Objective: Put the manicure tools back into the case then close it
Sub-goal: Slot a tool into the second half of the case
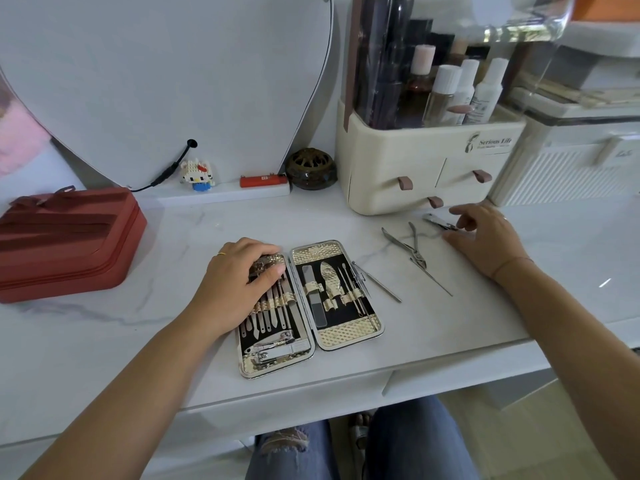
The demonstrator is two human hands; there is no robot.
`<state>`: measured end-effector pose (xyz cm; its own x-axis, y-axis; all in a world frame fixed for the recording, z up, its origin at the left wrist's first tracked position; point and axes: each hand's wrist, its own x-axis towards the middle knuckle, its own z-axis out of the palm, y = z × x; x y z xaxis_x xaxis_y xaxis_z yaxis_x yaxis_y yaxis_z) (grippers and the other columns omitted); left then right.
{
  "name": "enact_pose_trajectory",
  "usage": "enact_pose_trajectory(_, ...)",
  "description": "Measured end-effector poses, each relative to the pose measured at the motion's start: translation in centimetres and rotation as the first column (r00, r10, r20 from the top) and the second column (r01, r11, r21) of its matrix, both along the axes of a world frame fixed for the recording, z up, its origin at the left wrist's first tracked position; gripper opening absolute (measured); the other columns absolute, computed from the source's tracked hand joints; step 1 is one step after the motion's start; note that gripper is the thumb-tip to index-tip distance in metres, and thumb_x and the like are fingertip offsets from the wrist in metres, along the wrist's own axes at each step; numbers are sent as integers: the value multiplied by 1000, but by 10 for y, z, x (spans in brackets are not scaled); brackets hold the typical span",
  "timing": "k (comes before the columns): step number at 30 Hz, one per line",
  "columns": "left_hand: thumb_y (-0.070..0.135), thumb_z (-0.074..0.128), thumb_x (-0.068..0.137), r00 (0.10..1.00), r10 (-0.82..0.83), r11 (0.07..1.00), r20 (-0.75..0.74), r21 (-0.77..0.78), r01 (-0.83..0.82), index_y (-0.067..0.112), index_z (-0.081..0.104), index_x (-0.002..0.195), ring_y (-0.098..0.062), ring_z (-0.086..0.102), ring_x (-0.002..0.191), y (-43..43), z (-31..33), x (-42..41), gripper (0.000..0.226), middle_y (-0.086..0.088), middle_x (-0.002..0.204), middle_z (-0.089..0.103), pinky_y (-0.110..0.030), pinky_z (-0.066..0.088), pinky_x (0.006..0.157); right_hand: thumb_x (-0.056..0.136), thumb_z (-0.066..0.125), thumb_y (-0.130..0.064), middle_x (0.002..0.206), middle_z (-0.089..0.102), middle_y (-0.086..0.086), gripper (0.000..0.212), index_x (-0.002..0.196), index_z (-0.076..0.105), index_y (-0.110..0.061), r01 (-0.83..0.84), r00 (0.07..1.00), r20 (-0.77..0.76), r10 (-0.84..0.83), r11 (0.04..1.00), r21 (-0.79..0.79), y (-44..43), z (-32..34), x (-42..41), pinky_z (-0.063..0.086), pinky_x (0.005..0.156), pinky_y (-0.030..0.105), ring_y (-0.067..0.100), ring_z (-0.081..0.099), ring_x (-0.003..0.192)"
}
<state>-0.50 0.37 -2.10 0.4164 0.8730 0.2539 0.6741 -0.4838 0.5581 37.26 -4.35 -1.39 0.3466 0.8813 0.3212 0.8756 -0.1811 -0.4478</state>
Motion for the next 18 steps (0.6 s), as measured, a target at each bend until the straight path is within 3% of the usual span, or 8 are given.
enact_pose_trajectory(4, 40, 54, 91, 1000, -2, 1000, 3, -3, 2, 29, 60, 119, -12, 44, 114, 0, 0, 0, 30, 11, 116, 56, -34, 35, 98, 79, 68, -32, 90, 58, 5, 26, 97, 66, -14, 72, 997, -8, -72, 997, -40, 11, 0, -1, 43, 81, 34, 24, 53, 89)
enact_pose_trajectory(11, 40, 52, 92, 1000, 12, 999, 12, -41, -11, 29, 59, 120, -11, 44, 116, -3, 3, 0, 31, 12, 117, 56, -35, 34, 101, 84, 62, -22, 94, 62, 8, 11, 85, 67, -13, 90, 996, -13, -92, 993, -73, 9, 6, -10, 38, 74, 29, 22, 52, 84)
enact_pose_trajectory(13, 40, 52, 92, 998, 45, 999, 45, -31, -43, 28, 59, 121, -10, 43, 118, -6, 7, 1, 32, 12, 119, 56, -32, 33, 102, 84, 62, -19, 93, 64, 9, 9, 87, 68, -13, 49, 998, -49, -48, 999, 17, -2, 14, -24, 38, 75, 27, 22, 54, 83)
enact_pose_trajectory(16, 42, 49, 92, 974, 63, 998, 216, -8, -63, 24, 62, 119, -3, 47, 114, -18, 29, 13, 35, 13, 118, 58, -24, 36, 98, 83, 65, -15, 86, 62, 1, 6, 88, 68, -14, -82, 979, -165, 122, 970, 230, -22, 38, -75, 38, 70, 9, 12, 55, 77)
enact_pose_trajectory(18, 47, 48, 88, 903, 27, 980, 430, -191, 62, 25, 64, 115, -2, 59, 106, -28, 49, 25, 39, 13, 110, 67, -20, 45, 91, 82, 67, -15, 83, 62, -6, 7, 88, 68, -17, -241, 934, -188, 302, 926, 291, -33, 51, -116, 39, 69, 3, 6, 56, 75)
